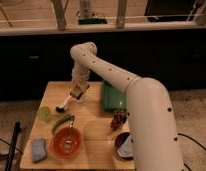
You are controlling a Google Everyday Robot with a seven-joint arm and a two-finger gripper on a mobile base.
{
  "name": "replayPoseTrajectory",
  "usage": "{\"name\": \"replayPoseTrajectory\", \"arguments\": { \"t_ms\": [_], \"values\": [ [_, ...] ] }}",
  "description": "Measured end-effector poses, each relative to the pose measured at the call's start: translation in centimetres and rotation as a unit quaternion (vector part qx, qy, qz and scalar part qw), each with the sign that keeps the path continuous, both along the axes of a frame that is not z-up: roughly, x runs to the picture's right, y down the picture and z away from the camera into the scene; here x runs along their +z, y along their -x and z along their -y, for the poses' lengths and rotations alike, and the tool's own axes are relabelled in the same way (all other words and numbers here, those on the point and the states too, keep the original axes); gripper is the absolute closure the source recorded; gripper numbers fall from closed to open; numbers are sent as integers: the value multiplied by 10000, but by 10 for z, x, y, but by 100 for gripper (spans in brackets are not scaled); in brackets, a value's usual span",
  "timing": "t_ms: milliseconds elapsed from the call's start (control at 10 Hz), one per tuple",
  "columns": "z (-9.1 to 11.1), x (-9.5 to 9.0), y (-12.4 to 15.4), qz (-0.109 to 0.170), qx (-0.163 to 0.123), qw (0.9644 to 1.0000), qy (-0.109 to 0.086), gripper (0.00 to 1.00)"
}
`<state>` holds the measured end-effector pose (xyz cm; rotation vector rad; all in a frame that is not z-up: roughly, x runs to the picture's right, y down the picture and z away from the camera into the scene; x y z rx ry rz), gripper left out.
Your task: Place eraser in paper cup
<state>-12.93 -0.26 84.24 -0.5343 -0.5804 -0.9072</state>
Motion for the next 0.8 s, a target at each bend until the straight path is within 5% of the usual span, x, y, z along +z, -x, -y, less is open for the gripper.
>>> {"name": "replayPoseTrajectory", "arguments": {
  "t_ms": [500, 800],
  "values": [
    [2, 9, 5, 66, -424, 9991, 59, 99],
    [0, 12, 9, 88, -460, 9989, 83, 73]
  ]
}}
